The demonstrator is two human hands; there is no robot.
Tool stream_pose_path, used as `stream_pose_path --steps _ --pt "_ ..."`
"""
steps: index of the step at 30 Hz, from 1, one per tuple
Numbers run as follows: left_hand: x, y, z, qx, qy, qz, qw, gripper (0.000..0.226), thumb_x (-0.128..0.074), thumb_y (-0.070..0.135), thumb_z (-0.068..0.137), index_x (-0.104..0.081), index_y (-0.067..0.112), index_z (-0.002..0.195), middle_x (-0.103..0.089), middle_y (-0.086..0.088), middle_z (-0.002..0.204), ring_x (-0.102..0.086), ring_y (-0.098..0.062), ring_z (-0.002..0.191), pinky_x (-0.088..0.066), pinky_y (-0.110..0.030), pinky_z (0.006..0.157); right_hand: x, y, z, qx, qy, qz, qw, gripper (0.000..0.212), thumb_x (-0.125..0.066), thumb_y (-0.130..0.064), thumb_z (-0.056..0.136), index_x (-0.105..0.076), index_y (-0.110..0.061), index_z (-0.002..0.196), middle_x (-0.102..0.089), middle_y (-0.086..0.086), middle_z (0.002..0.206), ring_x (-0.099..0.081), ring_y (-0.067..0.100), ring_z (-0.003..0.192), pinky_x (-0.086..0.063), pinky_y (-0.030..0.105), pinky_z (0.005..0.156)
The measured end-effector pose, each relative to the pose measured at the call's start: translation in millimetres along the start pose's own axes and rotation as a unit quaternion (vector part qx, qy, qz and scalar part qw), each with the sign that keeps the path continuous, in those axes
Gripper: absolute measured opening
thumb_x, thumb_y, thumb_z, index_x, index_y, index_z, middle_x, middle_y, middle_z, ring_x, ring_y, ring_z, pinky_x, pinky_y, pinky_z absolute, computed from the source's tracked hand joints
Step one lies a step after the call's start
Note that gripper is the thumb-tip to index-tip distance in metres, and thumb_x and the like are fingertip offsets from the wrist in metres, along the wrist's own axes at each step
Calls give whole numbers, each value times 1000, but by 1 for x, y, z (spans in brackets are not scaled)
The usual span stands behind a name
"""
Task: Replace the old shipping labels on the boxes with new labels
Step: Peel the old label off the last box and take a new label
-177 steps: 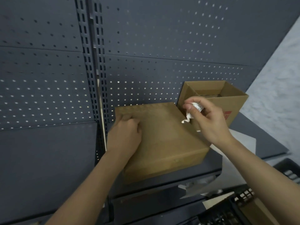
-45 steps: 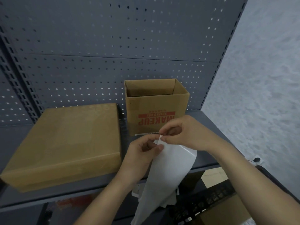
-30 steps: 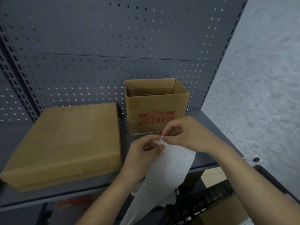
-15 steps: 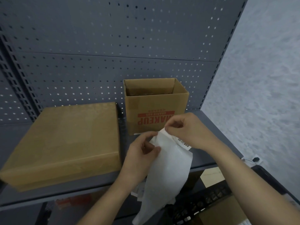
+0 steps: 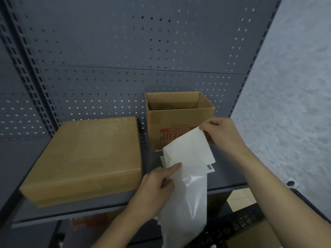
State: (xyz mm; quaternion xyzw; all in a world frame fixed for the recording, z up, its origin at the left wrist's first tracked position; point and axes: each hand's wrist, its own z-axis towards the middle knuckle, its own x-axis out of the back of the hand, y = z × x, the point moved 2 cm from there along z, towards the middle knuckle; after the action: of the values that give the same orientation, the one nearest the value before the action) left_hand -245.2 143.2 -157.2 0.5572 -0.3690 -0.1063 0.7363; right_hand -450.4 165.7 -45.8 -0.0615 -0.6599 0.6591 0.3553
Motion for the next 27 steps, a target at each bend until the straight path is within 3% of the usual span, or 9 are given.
stream_pose_path --steps 5,10,17,18,19,22,23,24,27 --pt "7 -7 -10 16 -4 13 1000 55 -55 6 96 -51 52 126 -55 -7 86 -58 -15 80 -46 -18 75 -2 -10 0 1 18 34 999 21 -63 -14 84 -67 6 80 -64 17 74 -58 22 66 -45 35 65" --pt "13 -6 -21 31 -21 14 999 48 -55 6 96 -55 39 131 -52 5 80 -53 2 71 -41 -9 68 -5 -26 -2 15 32 52 998 25 -61 -13 86 -63 11 82 -60 11 71 -56 18 59 -43 29 57" --pt "21 -4 -33 92 -78 45 992 39 -53 17 95 -64 40 125 -63 18 107 -60 11 83 -46 -8 87 -18 -48 -5 13 28 73 997 17 -64 -16 89 -71 -6 78 -63 1 65 -58 9 51 -44 22 47" --pt "22 -6 -33 99 -88 53 990 30 -52 17 95 -53 21 124 -61 19 104 -58 11 84 -45 -9 90 -21 -50 -5 9 24 77 997 16 -64 -16 89 -72 -7 78 -64 0 67 -59 9 52 -44 23 48" --pt "24 -6 -34 107 -97 62 988 18 -51 18 95 -34 21 98 -60 21 99 -58 8 86 -43 -10 92 -23 -53 -6 6 23 82 996 16 -64 -17 89 -72 -9 78 -64 1 69 -60 12 54 -44 24 49" --pt "29 -5 -37 115 -119 87 982 18 -50 17 93 -36 23 104 -60 22 93 -59 4 90 -42 -12 94 -28 -62 -6 -2 24 104 994 18 -64 -19 90 -68 -13 74 -61 0 67 -58 15 58 -41 22 46" --pt "30 -4 -37 118 -126 98 980 30 -50 17 93 -53 22 123 -63 22 97 -60 5 91 -41 -10 93 -29 -65 -5 -3 28 114 993 18 -64 -19 90 -66 -13 73 -59 -1 66 -57 15 57 -40 19 43" --pt "33 -2 -39 121 -131 108 978 35 -50 17 94 -73 29 117 -65 22 103 -60 7 91 -40 -4 90 -30 -68 -5 -1 32 121 992 18 -64 -18 90 -64 -13 73 -58 -1 66 -56 13 56 -39 16 40" --pt "38 1 -43 120 -138 132 974 40 -48 19 97 -63 33 131 -66 24 107 -58 8 89 -36 5 74 -33 -77 -4 12 41 151 988 12 -64 -15 88 -63 -8 79 -57 1 70 -56 9 51 -40 16 41"
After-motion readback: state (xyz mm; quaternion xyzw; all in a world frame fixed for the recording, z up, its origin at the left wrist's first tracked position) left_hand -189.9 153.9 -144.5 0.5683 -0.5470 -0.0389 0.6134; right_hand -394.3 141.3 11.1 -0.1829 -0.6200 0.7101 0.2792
